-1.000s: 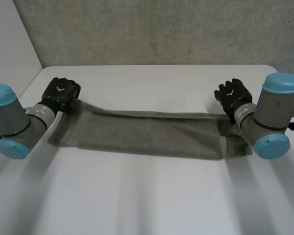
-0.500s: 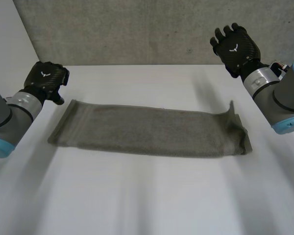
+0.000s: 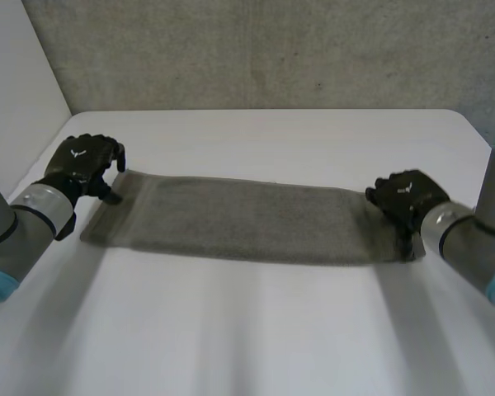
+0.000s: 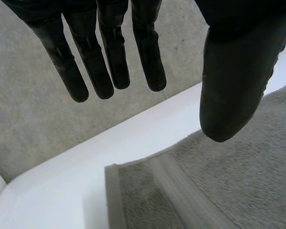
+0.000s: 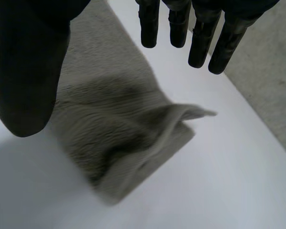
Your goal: Fold the towel.
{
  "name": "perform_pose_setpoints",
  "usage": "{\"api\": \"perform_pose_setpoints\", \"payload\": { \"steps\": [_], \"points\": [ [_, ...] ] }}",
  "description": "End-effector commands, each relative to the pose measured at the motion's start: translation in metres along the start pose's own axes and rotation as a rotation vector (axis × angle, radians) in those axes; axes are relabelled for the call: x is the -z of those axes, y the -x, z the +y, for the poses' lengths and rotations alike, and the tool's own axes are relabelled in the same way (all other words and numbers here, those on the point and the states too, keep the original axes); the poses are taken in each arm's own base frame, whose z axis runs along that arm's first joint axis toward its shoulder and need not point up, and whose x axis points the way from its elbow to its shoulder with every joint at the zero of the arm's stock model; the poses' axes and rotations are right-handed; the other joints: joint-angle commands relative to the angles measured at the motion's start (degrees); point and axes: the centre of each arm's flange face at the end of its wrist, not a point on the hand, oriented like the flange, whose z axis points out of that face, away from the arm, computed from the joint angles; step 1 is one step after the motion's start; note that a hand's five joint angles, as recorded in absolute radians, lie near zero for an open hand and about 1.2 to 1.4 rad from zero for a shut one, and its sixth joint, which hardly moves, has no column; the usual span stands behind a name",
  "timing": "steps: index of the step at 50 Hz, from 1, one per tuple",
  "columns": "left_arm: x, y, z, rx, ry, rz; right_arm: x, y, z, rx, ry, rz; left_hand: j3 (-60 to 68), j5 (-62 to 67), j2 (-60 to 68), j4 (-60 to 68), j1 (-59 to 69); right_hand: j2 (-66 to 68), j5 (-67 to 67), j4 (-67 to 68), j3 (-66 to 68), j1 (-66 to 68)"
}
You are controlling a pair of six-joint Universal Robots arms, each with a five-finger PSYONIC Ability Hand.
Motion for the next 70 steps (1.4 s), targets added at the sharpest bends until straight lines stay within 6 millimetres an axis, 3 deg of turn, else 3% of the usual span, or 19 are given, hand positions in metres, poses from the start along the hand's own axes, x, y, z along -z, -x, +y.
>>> {"api": "perform_pose_setpoints", "payload": {
  "steps": [1, 23, 28, 37, 46, 47, 50, 52, 57, 59, 60, 61, 62, 64, 65, 67, 68, 69, 70],
  "points": [
    [0.005, -0.009, 0.006, 0.008, -0.004, 0.014, -0.003, 0.013, 0.020, -0.057, -0.036, 0.026, -2.44, -0.22, -2.11, -2.35, -1.05, 6.46, 6.80, 5.85, 6.42, 6.37],
    [0.008, -0.008, 0.009, -0.021, -0.091, -0.006, -0.039, 0.005, 0.060, -0.066, -0.023, 0.103, -2.61, -0.39, -2.28, -2.51, -1.21, 19.26, 19.61, 18.66, 19.23, 19.17],
    [0.009, -0.009, 0.010, -0.021, -0.088, -0.004, -0.043, -0.012, 0.066, -0.082, -0.010, 0.141, -2.61, -0.39, -2.28, -2.51, -1.21, 51.50, 51.84, 50.89, 51.46, 51.41],
    [0.008, -0.008, 0.010, -0.020, -0.088, -0.007, -0.050, -0.028, 0.073, -0.054, 0.014, 0.170, -3.45, -1.23, -3.11, -3.35, -2.05, 65.80, 66.15, 65.19, 65.76, 65.71],
    [0.008, -0.007, 0.010, -0.021, -0.090, -0.010, -0.047, -0.078, 0.093, 0.102, 0.100, 0.268, -4.29, -2.07, -3.96, -4.20, -2.90, 65.80, 66.15, 65.19, 65.76, 65.71],
    [0.008, -0.007, 0.010, -0.021, -0.090, -0.010, -0.046, -0.100, 0.097, 0.141, 0.119, 0.318, -4.29, -2.07, -3.96, -4.20, -2.90, 65.80, 66.15, 65.19, 65.76, 65.71],
    [0.008, -0.005, 0.010, -0.021, -0.090, -0.013, -0.045, -0.119, 0.101, 0.163, 0.135, 0.363, -4.46, -2.24, -4.13, -4.36, -3.06, 65.80, 66.15, 65.19, 65.76, 65.71],
    [0.008, -0.005, 0.010, -0.021, -0.089, -0.015, -0.046, -0.149, 0.095, 0.197, 0.136, 0.435, -4.46, -2.24, -4.13, -4.37, -3.06, 65.80, 66.15, 65.19, 65.76, 65.71],
    [0.007, -0.005, 0.009, -0.021, -0.091, -0.015, -0.045, -0.159, 0.073, 0.205, 0.110, 0.443, -4.46, -2.24, -4.13, -4.37, -3.06, 65.80, 66.15, 65.19, 65.76, 65.71],
    [0.007, -0.005, 0.010, -0.021, -0.089, -0.015, -0.044, -0.155, 0.061, 0.206, 0.093, 0.438, -4.63, -2.41, -4.29, -4.53, -3.23, 65.80, 66.15, 65.19, 65.76, 65.71],
    [0.007, -0.005, 0.010, -0.021, -0.090, -0.013, -0.044, -0.139, 0.036, 0.220, 0.044, 0.421, -4.63, -2.41, -4.30, -4.53, -3.23, 65.80, 66.15, 65.19, 65.76, 65.71],
    [0.007, -0.005, 0.010, -0.021, -0.090, -0.013, -0.045, -0.103, -0.007, 0.243, -0.054, 0.386, -4.63, -2.41, -4.30, -4.53, -3.23, 65.80, 66.15, 65.19, 65.76, 65.71],
    [0.007, -0.005, 0.010, -0.021, -0.089, -0.015, -0.045, -0.103, -0.008, 0.244, -0.055, 0.386, -4.63, -2.41, -4.30, -4.53, -3.23, 65.80, 66.15, 65.19, 65.76, 65.71],
    [0.007, -0.005, 0.010, -0.021, -0.090, -0.013, -0.038, -0.055, -0.056, 0.266, -0.170, 0.352, -4.63, -2.41, -4.30, -4.53, -3.23, 65.80, 66.15, 65.19, 65.76, 65.71],
    [0.008, -0.005, 0.010, -0.021, -0.088, -0.013, -0.038, -0.055, -0.056, 0.267, -0.171, 0.351, -4.80, -2.58, -4.46, -4.70, -3.40, 65.80, 66.15, 65.19, 65.76, 65.71],
    [0.008, -0.005, 0.010, -0.022, -0.088, -0.015, -0.031, 0.001, -0.090, 0.284, -0.261, 0.290, -4.80, -2.58, -4.46, -4.70, -3.40, 65.80, 66.15, 65.19, 65.76, 65.71],
    [0.008, -0.005, 0.010, -0.022, -0.088, -0.015, -0.031, 0.001, -0.090, 0.284, -0.261, 0.290, -4.80, -2.58, -4.46, -4.70, -3.40, 65.80, 66.15, 65.19, 65.76, 65.71],
    [0.008, -0.005, 0.010, -0.021, -0.088, -0.013, -0.023, 0.035, -0.107, 0.298, -0.318, 0.241, -4.80, -2.58, -4.46, -4.70, -3.40, 65.80, 66.15, 65.19, 65.76, 65.71],
    [0.008, -0.005, 0.010, -0.021, -0.088, -0.013, -0.023, 0.035, -0.107, 0.299, -0.318, 0.241, -4.80, -2.58, -4.46, -4.70, -3.40, 65.80, 66.15, 65.19, 65.76, 65.71]
  ]
}}
